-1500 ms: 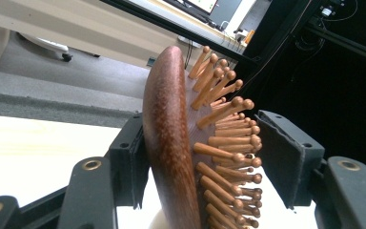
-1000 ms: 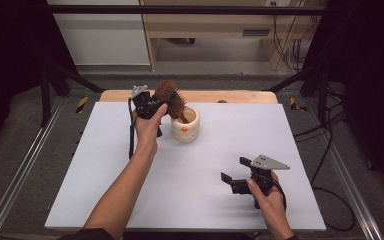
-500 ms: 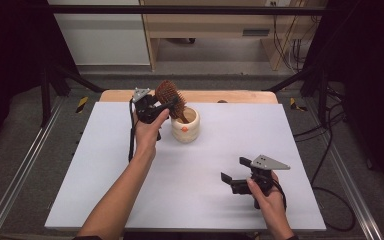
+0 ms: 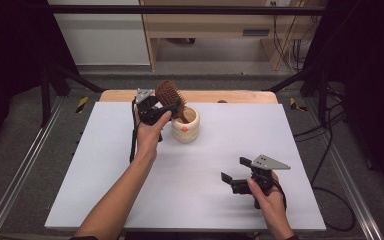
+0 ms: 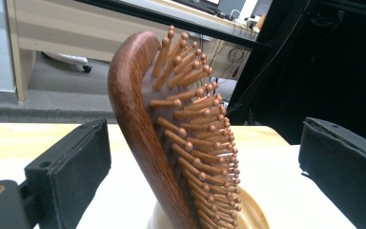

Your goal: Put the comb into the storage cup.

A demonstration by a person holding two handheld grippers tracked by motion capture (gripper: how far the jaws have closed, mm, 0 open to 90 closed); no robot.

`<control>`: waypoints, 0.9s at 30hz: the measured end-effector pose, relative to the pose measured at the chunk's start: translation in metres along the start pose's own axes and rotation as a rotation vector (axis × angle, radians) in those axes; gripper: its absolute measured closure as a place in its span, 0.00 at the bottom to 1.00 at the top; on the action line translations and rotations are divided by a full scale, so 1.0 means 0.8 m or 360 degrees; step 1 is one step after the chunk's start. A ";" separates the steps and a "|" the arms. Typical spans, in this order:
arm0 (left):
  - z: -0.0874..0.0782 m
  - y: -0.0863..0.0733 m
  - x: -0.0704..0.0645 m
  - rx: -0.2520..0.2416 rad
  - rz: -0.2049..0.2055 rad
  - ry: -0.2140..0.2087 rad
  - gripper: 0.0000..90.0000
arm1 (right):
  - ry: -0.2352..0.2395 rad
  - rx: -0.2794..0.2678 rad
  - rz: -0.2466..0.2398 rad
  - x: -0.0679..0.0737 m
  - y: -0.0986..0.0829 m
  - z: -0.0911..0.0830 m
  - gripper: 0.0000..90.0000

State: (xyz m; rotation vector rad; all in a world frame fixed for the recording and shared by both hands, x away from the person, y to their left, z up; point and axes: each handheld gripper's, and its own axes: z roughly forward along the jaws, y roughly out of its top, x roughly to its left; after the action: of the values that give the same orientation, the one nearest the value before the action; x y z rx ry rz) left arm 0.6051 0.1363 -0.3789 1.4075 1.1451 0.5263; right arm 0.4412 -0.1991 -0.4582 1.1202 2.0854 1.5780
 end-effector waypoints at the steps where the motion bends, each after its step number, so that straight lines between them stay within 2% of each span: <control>1: 0.000 -0.001 -0.001 -0.0006 -0.0004 0.0001 0.04 | 0.0000 0.0000 0.0000 0.000 0.000 0.000 0.04; 18: -0.011 0.003 0.000 -0.0020 0.0015 0.0020 0.04 | 0.0001 -0.0002 0.0004 -0.002 0.000 0.000 0.04; 26: -0.027 -0.004 -0.003 -0.0015 0.0057 0.0027 0.04 | 0.0006 -0.0003 -0.0031 0.002 0.005 -0.002 0.04; 27: -0.033 -0.008 -0.003 -0.0003 0.0078 0.0022 0.04 | 0.0000 -0.0004 -0.0033 0.003 0.004 -0.001 0.04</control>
State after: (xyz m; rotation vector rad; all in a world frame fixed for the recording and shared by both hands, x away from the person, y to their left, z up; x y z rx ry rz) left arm 0.5799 0.1457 -0.3786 1.4352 1.1232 0.5721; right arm 0.4406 -0.1979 -0.4542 1.0941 2.0877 1.5708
